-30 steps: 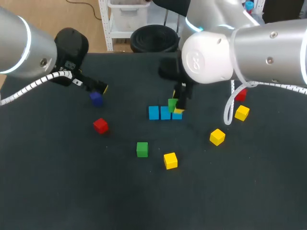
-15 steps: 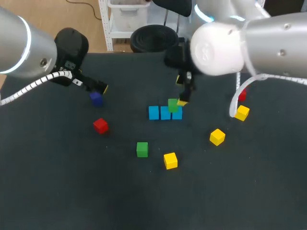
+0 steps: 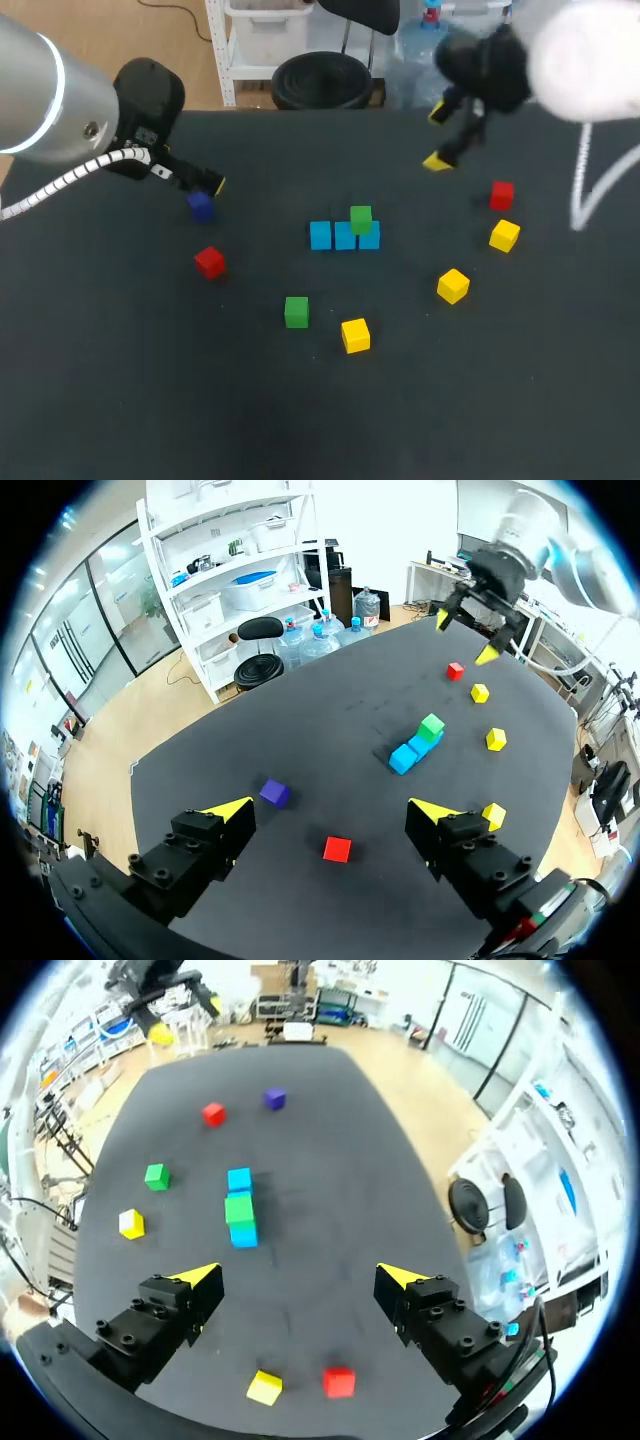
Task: Place the blue cubes, place green cubes on the blue cubes, place the yellow cubes on the green cubes, then place the red cubes on the yellow cubes, and place purple cube on the red cubes.
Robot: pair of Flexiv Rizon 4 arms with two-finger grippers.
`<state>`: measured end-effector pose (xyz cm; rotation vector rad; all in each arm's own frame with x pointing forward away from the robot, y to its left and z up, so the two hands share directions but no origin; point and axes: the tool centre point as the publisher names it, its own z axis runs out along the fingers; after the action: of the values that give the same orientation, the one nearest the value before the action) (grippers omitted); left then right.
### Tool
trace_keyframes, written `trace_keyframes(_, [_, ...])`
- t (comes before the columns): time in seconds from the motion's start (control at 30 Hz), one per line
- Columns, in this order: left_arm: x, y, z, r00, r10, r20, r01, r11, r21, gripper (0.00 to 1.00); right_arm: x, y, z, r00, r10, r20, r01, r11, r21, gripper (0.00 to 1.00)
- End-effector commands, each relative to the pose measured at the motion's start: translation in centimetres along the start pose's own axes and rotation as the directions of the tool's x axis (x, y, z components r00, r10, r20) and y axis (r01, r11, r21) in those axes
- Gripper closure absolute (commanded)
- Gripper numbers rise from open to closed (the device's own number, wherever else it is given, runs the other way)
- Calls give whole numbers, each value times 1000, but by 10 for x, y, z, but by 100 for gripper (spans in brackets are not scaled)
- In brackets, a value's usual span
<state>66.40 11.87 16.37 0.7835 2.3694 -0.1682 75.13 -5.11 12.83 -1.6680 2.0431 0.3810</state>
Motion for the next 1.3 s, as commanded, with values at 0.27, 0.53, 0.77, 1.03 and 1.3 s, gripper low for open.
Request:
trace_keyframes(0.27, [0,1,0,1000,0,2,0,1000,3,0,30,6,-59,984,10,176,-46,978,202,0])
trace_keyframes(0.53, [0,1,0,1000,0,2,0,1000,3,0,40,-8,-91,969,33,246,-96,964,247,0])
trace_keyframes(0.77, [0,1,0,1000,0,2,0,1000,3,0,40,-5,-84,960,65,274,-122,972,199,0])
trace_keyframes(1.03, [0,1,0,1000,0,2,0,1000,3,0,40,-5,-84,960,65,274,-122,972,199,0])
trace_keyframes(1.3, [-13,-39,-11,811,552,-193,-538,834,124,0,40,-5,-84,960,65,274,-122,972,199,0])
